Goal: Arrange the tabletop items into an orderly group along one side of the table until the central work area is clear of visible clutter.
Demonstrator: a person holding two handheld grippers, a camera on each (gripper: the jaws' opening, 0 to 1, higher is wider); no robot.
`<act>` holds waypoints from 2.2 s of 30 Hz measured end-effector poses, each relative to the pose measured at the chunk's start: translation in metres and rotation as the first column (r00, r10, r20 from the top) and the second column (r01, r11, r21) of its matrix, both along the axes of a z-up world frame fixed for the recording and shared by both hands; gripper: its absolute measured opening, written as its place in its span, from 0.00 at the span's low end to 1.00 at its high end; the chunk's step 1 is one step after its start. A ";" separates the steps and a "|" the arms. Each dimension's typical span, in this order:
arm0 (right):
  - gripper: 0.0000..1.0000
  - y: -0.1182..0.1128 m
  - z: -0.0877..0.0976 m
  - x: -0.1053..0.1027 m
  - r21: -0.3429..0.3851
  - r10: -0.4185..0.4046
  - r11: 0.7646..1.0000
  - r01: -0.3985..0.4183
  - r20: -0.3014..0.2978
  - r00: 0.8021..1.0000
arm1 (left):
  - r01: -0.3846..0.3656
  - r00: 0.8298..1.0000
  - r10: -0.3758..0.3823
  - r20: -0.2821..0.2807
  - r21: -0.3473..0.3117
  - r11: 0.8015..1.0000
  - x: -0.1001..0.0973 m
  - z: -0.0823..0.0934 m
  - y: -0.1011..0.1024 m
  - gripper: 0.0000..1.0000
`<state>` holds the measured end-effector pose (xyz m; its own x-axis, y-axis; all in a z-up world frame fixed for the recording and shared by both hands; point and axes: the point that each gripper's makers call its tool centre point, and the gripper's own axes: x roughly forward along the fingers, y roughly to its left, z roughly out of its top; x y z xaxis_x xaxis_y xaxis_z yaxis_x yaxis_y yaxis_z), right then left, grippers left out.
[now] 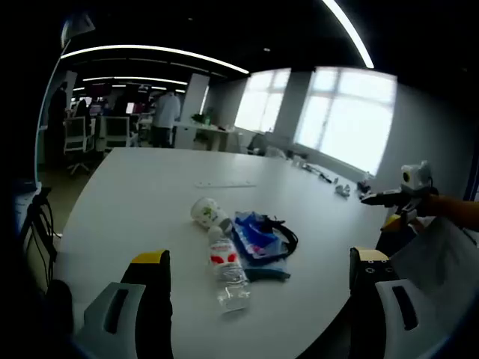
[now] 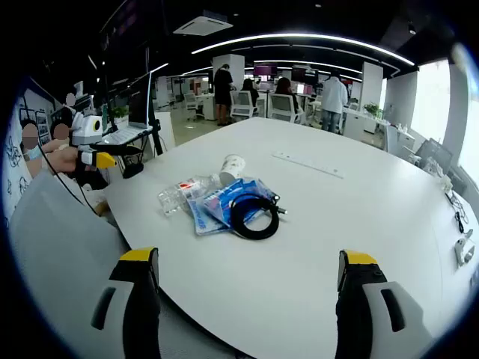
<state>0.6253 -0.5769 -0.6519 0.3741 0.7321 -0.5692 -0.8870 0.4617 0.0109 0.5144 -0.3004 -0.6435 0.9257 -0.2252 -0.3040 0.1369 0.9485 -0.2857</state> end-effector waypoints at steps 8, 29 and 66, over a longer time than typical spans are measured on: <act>0.98 -0.004 -0.004 0.000 -0.008 -0.013 1.000 0.013 -0.015 1.000 | -0.002 1.000 0.002 -0.001 0.003 1.000 0.002 -0.002 0.001 0.97; 0.98 0.002 0.000 0.005 0.020 -0.003 1.000 0.004 -0.017 1.000 | -0.017 1.000 0.017 -0.016 0.006 1.000 -0.001 -0.006 0.006 0.97; 0.89 0.039 -0.017 0.021 -0.024 0.105 0.994 -0.106 -0.053 0.993 | -0.018 0.998 0.018 -0.059 0.000 1.000 0.008 -0.023 0.013 0.96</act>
<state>0.6466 -0.5383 -0.6690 0.2652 0.7505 -0.6053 -0.9294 0.3660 0.0465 0.5220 -0.2872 -0.6666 0.9103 -0.2085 -0.3577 0.1024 0.9505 -0.2935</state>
